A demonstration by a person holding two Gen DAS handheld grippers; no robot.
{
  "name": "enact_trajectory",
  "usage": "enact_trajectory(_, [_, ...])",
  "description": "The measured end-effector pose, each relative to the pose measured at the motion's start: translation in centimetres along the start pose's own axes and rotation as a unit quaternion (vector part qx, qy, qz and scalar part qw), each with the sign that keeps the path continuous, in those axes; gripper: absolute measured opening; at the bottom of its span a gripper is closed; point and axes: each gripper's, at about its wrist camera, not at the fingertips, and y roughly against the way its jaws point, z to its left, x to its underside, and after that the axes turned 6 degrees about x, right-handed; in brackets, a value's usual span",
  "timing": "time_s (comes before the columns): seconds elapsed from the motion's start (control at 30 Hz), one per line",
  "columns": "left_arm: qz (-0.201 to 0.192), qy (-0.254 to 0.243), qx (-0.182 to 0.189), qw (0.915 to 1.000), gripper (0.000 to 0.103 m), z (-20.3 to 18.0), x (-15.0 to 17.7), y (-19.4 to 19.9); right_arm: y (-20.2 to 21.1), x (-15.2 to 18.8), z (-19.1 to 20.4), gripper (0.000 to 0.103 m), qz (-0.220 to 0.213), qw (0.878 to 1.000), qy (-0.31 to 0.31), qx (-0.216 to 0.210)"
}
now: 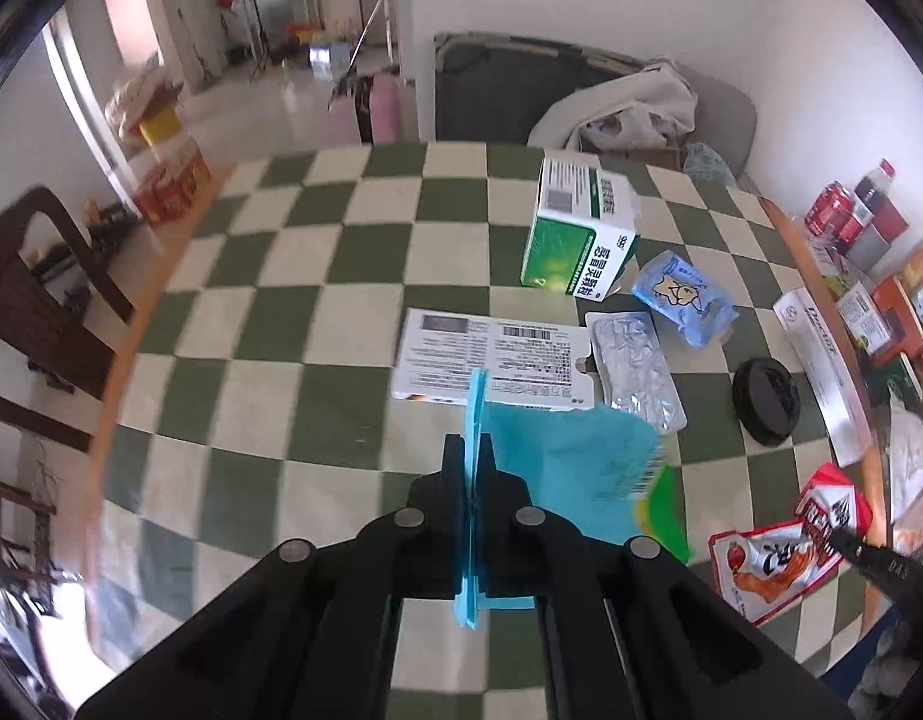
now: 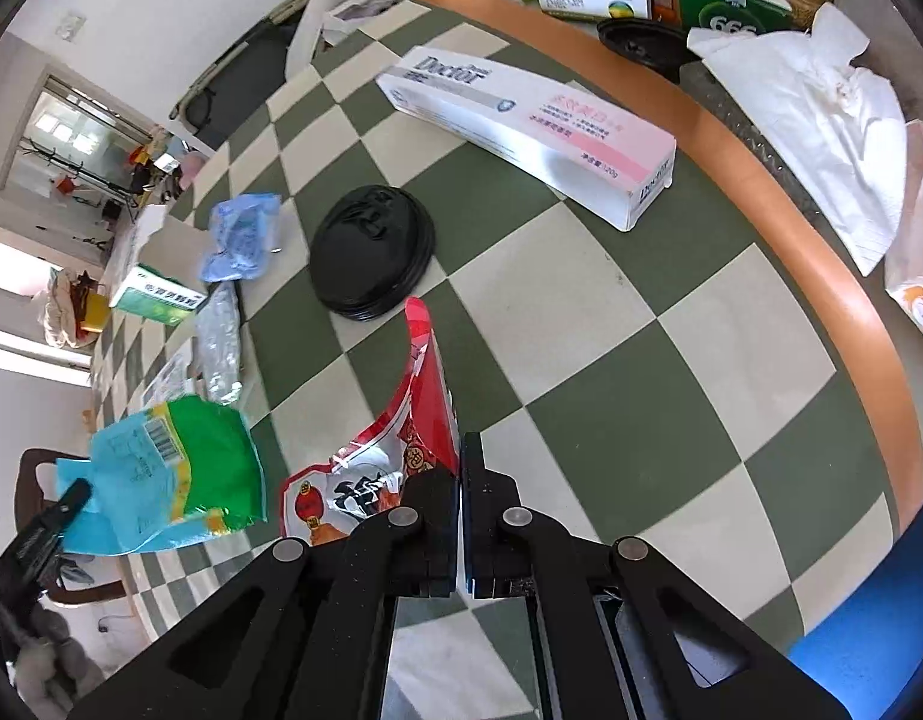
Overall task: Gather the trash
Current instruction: 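Carry the wrapper and bag to the bin and release both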
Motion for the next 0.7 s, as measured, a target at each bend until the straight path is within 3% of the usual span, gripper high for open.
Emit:
enact_trajectory(0.17, [-0.016, -0.018, -0.018, 0.9995, 0.0, 1.7, 1.3, 1.6, 2.4, 2.1, 1.3, 0.001, -0.018, 1.0, 0.015, -0.005])
enact_trajectory(0.33, [-0.028, -0.032, -0.016, 0.999, 0.0, 4.4, 4.7, 5.3, 5.4, 6.2, 3.2, 0.001, -0.038, 0.999, 0.028, -0.013])
enact_trajectory(0.53, [-0.027, -0.044, 0.001, 0.9987, 0.0, 9.0, 11.0, 9.8, 9.0, 14.6, 5.4, 0.001, -0.062, 0.997, 0.041, -0.016])
enact_trajectory(0.7, [-0.004, -0.06, 0.007, 0.9982, 0.0, 13.3, 17.2, 12.7, 10.9, 24.4, 6.2, 0.001, -0.066, 0.997, 0.041, -0.004])
